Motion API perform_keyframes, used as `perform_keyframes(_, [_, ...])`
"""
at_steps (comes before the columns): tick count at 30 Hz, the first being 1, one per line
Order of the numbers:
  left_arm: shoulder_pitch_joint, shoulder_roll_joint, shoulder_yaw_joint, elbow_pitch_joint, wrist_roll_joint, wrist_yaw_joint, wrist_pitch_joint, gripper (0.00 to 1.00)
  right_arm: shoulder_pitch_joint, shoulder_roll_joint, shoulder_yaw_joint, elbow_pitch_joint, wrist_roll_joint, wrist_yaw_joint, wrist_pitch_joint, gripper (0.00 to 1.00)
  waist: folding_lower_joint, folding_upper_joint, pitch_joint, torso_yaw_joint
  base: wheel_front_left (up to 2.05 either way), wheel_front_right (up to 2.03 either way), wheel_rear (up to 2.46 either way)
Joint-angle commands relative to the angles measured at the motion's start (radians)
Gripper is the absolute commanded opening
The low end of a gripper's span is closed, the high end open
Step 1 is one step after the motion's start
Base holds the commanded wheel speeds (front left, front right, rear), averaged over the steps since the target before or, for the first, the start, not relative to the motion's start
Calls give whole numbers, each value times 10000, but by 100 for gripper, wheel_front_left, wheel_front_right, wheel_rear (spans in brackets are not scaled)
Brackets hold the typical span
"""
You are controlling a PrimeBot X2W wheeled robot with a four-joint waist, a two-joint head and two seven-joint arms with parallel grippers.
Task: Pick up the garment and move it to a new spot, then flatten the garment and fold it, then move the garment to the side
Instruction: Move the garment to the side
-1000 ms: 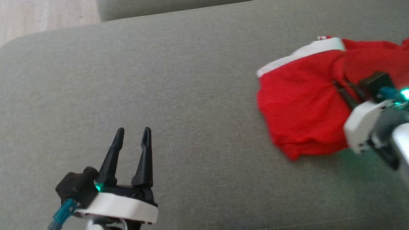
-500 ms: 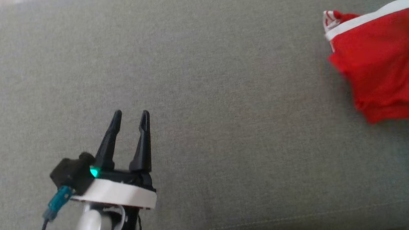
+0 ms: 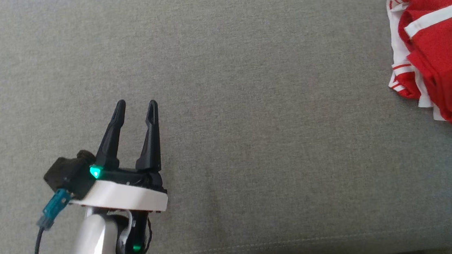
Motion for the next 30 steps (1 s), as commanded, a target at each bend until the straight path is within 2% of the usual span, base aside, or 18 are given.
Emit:
perform_keyframes(1, [-260,51,273,-329,70,-57,-59,100,95,-160,-87,-402,-82,-9,38,0,-1,0,59,53,0,0,0])
perform_keyframes(2, [-286,51,258,-315,65,-58,-59,100,112,-102,-302,-496,-230,-9,37,27,-1,0,80,71,0,0,0])
perform_keyframes(3, [-308,51,241,-299,59,-58,-59,100,130,-12,-547,-583,-400,-9,45,100,-1,0,92,89,0,0,0])
perform_keyframes(11, [-294,51,322,-103,30,-60,-59,100,201,863,-1475,-1171,-1399,-9,-82,100,-1,0,-383,119,0,0,0])
perform_keyframes(16, [-142,51,350,-72,-41,-60,-59,100,234,1376,-1400,-1371,-1541,-9,-646,100,-1,0,-1161,165,0,0,0])
perform_keyframes(24, [529,51,681,-221,-25,72,-59,100,807,3160,-707,-1779,418,-9,-2776,100,-1,0,-2857,229,0,0,0])
perform_keyframes(25, [529,51,681,-221,-25,72,-59,100,807,3160,-707,-1779,418,-9,-2776,100,-1,0,-2857,229,0,0,0])
perform_keyframes(30, [897,51,789,-298,56,250,-59,100,1857,4066,-159,-2065,1501,-9,-3960,100,-1,0,-3416,239,0,0,0])
